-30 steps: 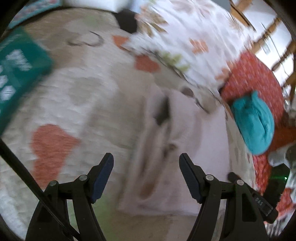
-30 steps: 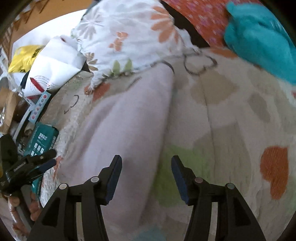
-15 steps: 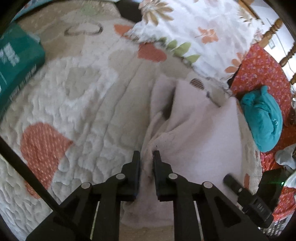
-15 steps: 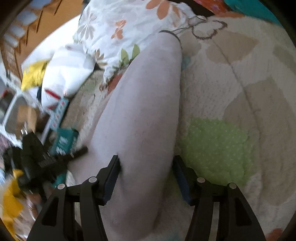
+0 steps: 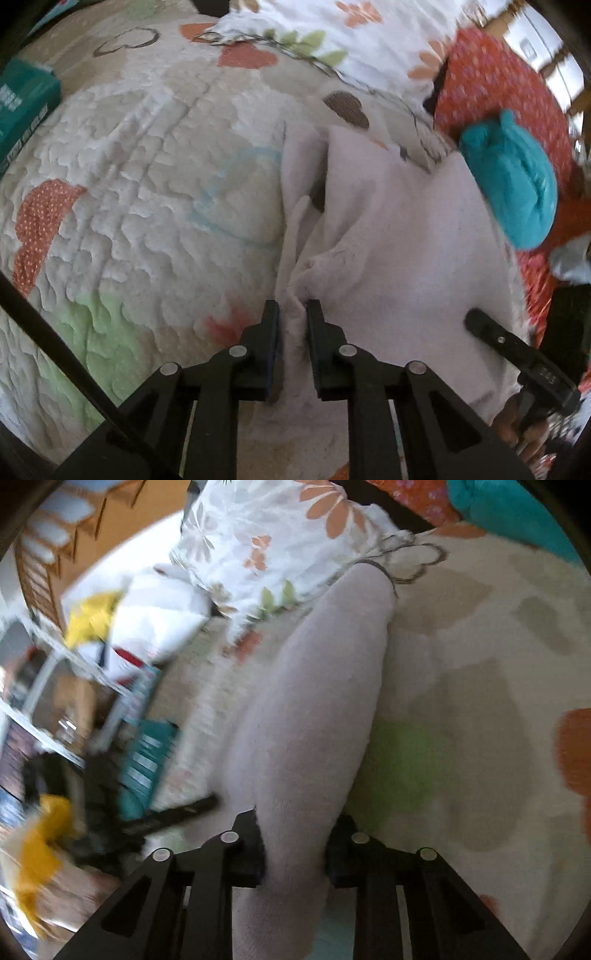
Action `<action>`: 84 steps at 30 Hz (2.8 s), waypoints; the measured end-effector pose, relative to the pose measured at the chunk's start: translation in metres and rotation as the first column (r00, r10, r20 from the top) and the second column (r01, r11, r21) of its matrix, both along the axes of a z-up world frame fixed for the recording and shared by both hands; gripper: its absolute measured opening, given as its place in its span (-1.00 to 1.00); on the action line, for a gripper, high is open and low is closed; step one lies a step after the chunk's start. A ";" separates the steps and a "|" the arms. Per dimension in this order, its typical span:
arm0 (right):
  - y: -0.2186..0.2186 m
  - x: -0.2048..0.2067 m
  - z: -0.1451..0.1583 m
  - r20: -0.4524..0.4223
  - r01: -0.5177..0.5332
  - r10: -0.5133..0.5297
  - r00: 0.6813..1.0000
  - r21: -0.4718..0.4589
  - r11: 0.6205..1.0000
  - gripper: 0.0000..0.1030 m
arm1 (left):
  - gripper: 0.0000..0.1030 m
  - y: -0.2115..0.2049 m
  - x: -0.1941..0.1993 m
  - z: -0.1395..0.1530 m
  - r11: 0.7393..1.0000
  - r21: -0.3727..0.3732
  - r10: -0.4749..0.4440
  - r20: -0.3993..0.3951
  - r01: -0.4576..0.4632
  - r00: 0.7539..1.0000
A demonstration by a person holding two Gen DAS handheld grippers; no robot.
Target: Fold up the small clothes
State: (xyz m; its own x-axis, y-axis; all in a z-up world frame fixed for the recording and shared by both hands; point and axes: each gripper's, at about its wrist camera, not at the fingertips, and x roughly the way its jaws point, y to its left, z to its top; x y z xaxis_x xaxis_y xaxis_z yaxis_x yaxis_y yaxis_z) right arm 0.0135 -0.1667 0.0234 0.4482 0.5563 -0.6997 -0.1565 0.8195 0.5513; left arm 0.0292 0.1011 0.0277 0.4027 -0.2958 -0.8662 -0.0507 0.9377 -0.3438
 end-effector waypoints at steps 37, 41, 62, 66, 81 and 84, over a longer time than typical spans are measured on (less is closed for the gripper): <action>0.194 0.129 0.016 -0.007 -0.159 0.165 0.986 -0.300 0.941 -0.83 | -0.34 0.031 -0.021 -0.009 0.981 -0.171 0.088 -0.054 -0.096 0.995; 0.150 0.104 0.051 0.066 -0.111 0.122 0.990 -0.151 0.982 -0.79 | -0.33 0.033 -0.023 -0.008 0.979 -0.177 0.089 -0.055 -0.097 0.995; -0.017 -0.081 0.003 0.087 0.025 -0.019 0.996 -0.069 0.997 -0.58 | 0.18 -0.029 -0.064 -0.003 0.987 0.157 0.021 0.149 -0.045 0.989; -0.041 -0.101 0.021 0.149 0.092 -0.072 0.986 -0.133 0.987 -0.36 | 0.23 -0.041 -0.097 -0.003 0.984 0.169 0.036 0.157 -0.063 0.987; -0.083 -0.138 0.074 0.238 0.259 -0.235 0.942 -0.073 0.963 -0.18 | 0.39 -0.057 -0.148 0.064 0.979 0.178 0.056 0.253 -0.103 0.966; -0.074 -0.134 0.105 0.234 0.223 -0.218 0.948 0.003 0.975 -0.18 | 0.45 -0.054 -0.147 0.078 0.978 0.182 0.039 0.302 -0.098 0.952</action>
State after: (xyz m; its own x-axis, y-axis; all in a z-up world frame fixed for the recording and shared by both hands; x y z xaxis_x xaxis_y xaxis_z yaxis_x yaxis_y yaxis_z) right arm -0.1205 -0.2406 0.1288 0.7090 0.4103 -0.5735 -0.0917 0.8601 0.5019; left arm -0.1176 0.0475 0.1059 0.6626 -0.0979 -0.7426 -0.0408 0.9852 -0.1663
